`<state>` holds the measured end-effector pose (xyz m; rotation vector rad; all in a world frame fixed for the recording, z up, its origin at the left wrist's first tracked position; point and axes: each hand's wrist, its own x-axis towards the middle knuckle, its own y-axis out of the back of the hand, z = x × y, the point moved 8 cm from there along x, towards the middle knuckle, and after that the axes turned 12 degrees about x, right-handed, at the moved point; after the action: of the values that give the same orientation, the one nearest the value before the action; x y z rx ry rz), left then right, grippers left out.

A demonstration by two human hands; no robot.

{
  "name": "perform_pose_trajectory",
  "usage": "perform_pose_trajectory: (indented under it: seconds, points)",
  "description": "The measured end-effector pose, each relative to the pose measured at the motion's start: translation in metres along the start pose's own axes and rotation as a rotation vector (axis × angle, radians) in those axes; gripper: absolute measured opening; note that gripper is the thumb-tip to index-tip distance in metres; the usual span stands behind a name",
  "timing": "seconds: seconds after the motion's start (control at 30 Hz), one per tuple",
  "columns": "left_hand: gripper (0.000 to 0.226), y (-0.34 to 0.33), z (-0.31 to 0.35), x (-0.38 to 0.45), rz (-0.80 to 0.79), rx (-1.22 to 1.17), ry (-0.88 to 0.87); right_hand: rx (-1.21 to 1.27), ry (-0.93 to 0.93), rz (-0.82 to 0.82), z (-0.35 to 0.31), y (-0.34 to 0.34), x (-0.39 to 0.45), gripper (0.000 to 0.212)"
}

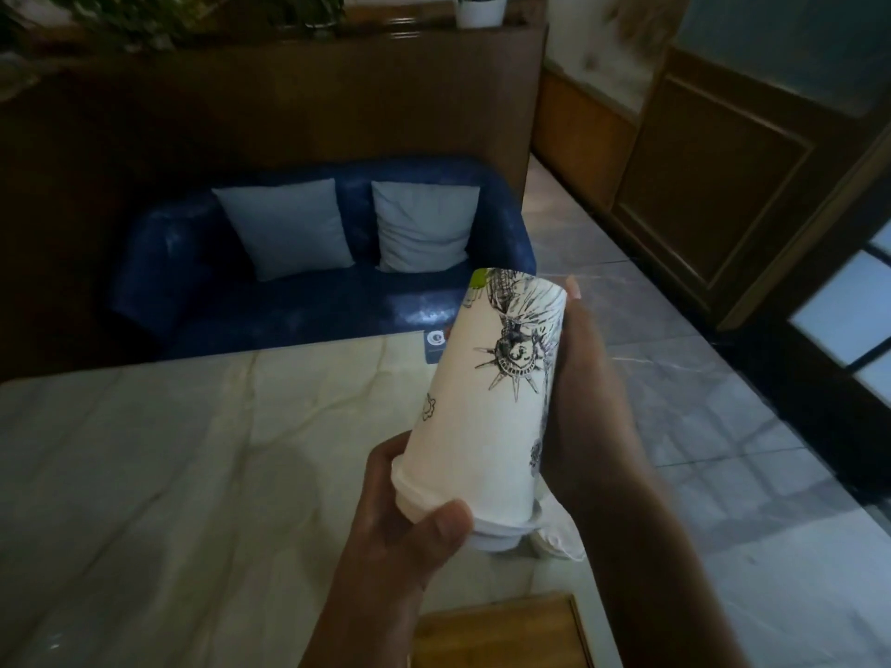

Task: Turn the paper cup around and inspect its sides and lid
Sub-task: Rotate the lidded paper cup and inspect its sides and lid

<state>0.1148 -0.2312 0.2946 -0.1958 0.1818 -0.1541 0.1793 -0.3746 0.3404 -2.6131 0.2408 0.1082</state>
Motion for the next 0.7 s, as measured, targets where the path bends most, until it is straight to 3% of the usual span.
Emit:
perform_pose_trajectory:
  seconds: [0.1,0.3,0.5,0.6,0.7]
  points:
    - [0.094,0.004,0.008,0.0,0.076,0.042,-0.063,0.025,-0.078,-0.027,0.006,-0.003,-0.001,0.052]
    - [0.077,0.004,0.022,-0.006,0.189,0.23,-0.196,0.056,-0.138,-0.072,0.015,-0.006,0.001,0.051]
    - [0.086,-0.007,0.022,-0.013,0.197,0.521,-0.296,0.153,-0.181,-0.076,0.019,-0.002,0.002,0.055]
    - [0.083,-0.005,0.019,-0.01,0.106,0.45,-0.214,0.201,-0.198,-0.08,0.018,0.003,0.004,0.056]
    - [0.103,0.001,0.005,0.004,0.007,0.203,-0.044,0.285,-0.203,-0.115,0.014,0.006,0.006,0.055]
